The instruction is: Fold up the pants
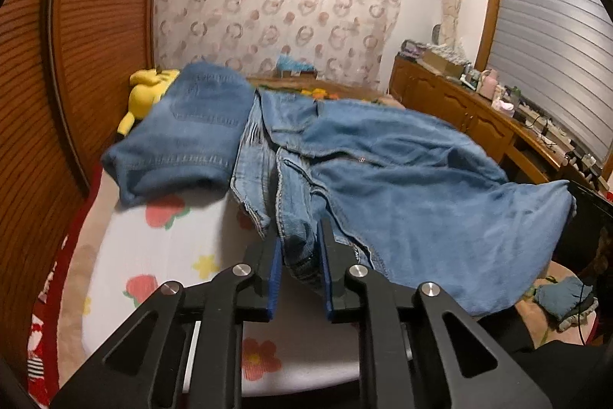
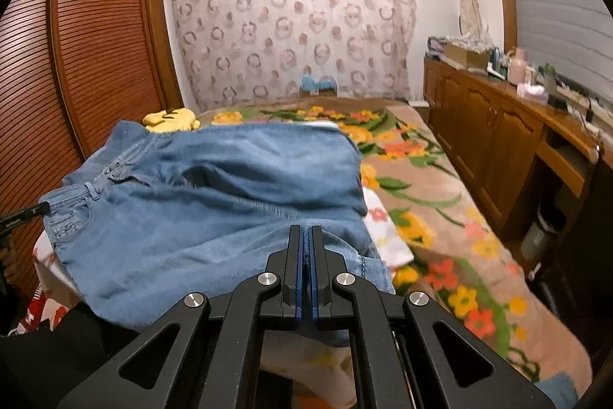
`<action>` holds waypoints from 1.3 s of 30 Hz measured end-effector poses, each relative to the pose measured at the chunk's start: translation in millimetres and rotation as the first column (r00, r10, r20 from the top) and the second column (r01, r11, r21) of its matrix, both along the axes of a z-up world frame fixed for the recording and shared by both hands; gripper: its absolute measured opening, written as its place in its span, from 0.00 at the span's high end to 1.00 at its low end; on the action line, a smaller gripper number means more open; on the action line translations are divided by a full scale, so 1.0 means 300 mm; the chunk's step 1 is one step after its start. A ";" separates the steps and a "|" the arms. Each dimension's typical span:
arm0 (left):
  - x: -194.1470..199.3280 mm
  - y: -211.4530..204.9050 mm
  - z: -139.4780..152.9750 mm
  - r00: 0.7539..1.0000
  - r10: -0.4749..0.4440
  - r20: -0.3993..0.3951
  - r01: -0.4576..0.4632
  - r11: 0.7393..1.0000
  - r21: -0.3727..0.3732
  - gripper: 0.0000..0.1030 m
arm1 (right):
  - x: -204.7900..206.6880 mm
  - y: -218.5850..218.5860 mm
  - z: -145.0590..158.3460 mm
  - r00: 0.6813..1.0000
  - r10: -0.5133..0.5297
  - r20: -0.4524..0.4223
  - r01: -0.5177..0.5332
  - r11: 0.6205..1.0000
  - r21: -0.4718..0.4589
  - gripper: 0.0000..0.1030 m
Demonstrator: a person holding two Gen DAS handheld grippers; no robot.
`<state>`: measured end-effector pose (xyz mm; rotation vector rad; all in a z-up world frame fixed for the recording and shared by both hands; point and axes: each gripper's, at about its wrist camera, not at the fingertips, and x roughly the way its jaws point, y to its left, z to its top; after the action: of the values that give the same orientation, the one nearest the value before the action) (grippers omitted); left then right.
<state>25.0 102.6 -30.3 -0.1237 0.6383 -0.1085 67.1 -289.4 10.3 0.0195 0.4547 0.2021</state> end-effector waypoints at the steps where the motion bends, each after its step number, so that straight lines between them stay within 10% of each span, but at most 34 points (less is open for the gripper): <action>1: -0.006 -0.002 0.015 1.000 -0.002 0.008 0.002 1.000 0.002 0.83 | 0.000 -0.005 -0.003 1.000 0.000 0.007 0.000 1.000 -0.004 0.98; 15: -0.112 0.003 0.231 0.987 -0.012 0.158 0.013 1.000 -0.002 0.84 | -0.056 -0.034 0.016 0.993 -0.007 0.121 0.010 1.000 -0.023 0.98; 39: 0.399 0.026 0.262 0.992 0.020 0.124 -0.031 0.996 0.083 0.91 | 0.323 0.046 -0.002 0.990 0.018 0.139 0.007 0.984 -0.178 0.98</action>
<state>144.6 110.5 48.4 -0.0427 0.5171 -0.0638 163.9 -275.5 9.8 -0.1702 0.3312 0.1660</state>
